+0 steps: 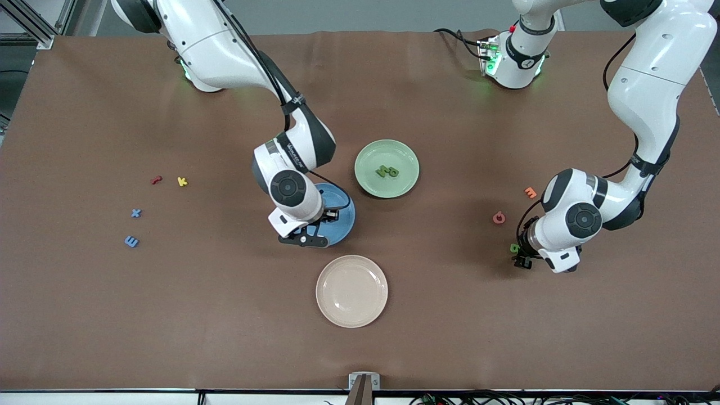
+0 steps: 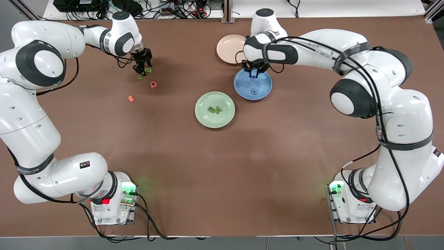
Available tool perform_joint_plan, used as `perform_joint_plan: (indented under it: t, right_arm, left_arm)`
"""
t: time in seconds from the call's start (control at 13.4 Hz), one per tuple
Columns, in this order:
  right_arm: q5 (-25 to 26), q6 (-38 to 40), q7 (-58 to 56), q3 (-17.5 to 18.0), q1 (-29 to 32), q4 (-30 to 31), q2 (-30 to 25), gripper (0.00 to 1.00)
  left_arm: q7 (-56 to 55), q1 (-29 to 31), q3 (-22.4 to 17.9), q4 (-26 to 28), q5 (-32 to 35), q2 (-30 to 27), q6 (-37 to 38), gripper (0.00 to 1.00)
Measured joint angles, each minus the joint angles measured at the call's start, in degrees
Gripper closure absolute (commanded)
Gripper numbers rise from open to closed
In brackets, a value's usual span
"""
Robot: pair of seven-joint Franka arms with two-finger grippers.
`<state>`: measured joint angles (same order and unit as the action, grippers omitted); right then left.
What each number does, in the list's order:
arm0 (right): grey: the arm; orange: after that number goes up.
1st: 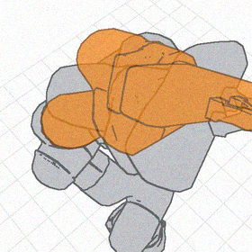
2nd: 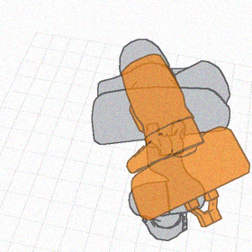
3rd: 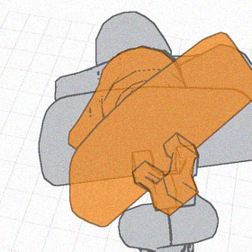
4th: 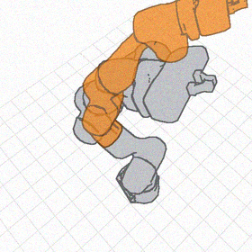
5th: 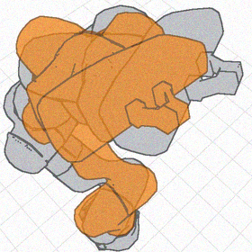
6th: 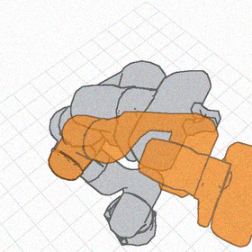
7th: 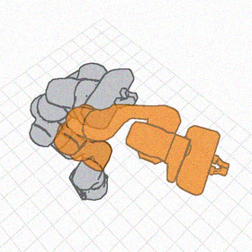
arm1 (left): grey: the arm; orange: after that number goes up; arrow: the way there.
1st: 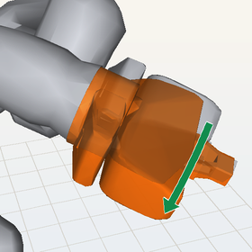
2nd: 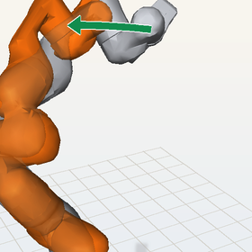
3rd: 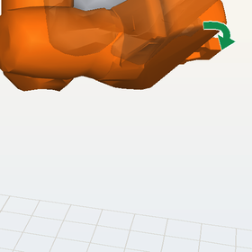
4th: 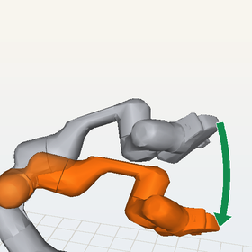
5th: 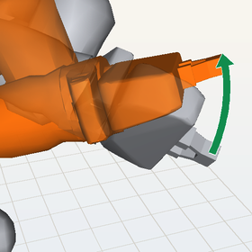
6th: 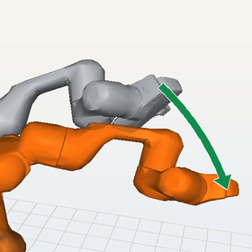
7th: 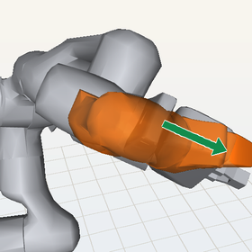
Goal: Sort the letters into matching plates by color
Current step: 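Carry blue G to the blue plate with the right gripper and release, then carry green B to the green plate with the left gripper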
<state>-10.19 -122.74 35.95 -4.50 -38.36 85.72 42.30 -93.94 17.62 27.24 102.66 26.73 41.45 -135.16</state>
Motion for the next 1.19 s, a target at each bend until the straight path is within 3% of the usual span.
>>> perform_joint_plan:
  t: [0.07, 0.22, 0.3, 0.37, 0.45, 0.52, 0.6, 0.97, 1.19]
  right_arm:
    - [-0.01, -0.08, 0.71, -0.01, -0.36, -0.78, 0.68, 0.84]
    - [-0.03, -0.97, 2.28, 0.01, -1.25, -1.87, 1.77, 0.83]
    - [-0.03, -1.52, 3.02, 0.00, -1.75, -2.08, 2.16, 0.80]
    - [-0.03, -1.81, 3.45, 0.00, -2.23, -2.16, 2.46, 0.78]
    - [-0.03, -1.98, 3.79, 0.00, -2.57, -2.24, 2.72, 0.65]
    - [-0.03, -2.07, 3.94, 0.00, -2.72, -2.26, 2.90, 0.26]
    - [-0.03, -2.11, 3.96, -0.02, -2.73, -2.27, 2.99, 0.00]
    - [-0.03, -0.32, 3.90, -0.56, -2.72, -3.24, 2.81, 0.00]
    - [-0.03, 6.19, 3.91, -2.16, -1.63, -4.25, 0.54, 0.00]
  left_arm:
    - [0.00, -0.03, 0.00, -0.03, 0.00, 0.01, 0.00, 0.59]
    - [0.01, -0.14, 0.01, -0.20, 0.08, 0.04, -0.06, 0.91]
    - [0.03, -0.19, 0.02, -0.34, 0.14, 0.03, -0.11, 0.99]
    - [0.14, -0.24, 0.02, -0.46, 0.26, 0.03, -0.11, 1.00]
    - [0.40, -0.26, 0.03, -0.49, 0.71, 0.04, -0.10, 1.00]
    - [0.60, -0.27, 0.08, -0.51, 1.42, 0.03, -0.08, 1.00]
    - [1.09, -0.29, 0.13, -0.56, 1.84, 0.03, -0.08, 1.00]
    - [2.77, -2.99, 2.37, -0.92, 2.24, -2.09, 4.32, 1.00]
    - [-0.11, -7.08, 7.03, -0.92, 2.24, -3.81, 10.62, 1.00]
